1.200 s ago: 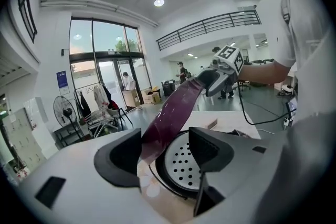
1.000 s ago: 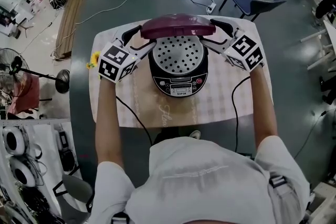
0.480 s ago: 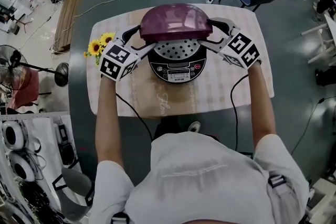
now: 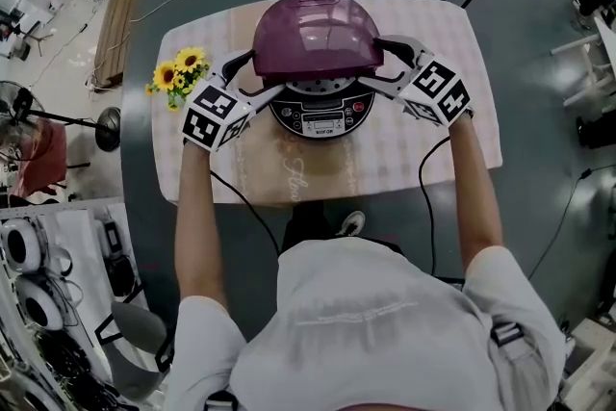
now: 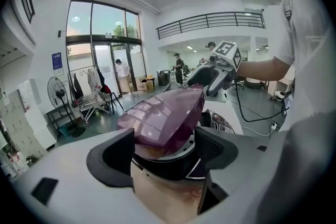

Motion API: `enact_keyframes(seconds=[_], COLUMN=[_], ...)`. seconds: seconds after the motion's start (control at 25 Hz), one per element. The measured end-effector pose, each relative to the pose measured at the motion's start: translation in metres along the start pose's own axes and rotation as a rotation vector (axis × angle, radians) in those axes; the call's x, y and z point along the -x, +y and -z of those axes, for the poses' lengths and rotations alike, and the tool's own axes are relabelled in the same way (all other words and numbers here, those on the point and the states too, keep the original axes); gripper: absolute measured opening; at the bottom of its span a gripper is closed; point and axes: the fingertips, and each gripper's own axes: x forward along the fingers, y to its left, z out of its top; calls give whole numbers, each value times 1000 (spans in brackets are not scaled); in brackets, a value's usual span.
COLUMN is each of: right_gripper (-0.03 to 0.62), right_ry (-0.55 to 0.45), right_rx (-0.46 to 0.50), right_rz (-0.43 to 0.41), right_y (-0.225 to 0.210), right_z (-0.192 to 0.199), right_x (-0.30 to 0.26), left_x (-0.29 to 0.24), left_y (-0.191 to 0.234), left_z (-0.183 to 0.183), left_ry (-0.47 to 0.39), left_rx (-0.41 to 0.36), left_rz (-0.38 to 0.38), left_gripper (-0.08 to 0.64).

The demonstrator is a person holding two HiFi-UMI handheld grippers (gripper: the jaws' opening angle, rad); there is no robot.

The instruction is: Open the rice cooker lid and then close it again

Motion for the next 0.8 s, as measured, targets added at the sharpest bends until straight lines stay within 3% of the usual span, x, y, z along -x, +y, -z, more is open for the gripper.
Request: enact_keyframes(seconds=[0.24,0.44,0.8], right_gripper=[325,324,324], right_ry=[7,60,67], right_rx=[-78,-80,-138], right_rz=[-22,-33,-68], right_y=[6,12,17], right_z=[14,27,39], right_x=[-5,-11,-17], left_x=[-4,-8,-14], left_y=[-12,-17,-20], left_z=[17,27,38], left_ry=[30,25,17], left_rx=[19,69,142], left_rz=[46,74,93], left_gripper=[371,376,376])
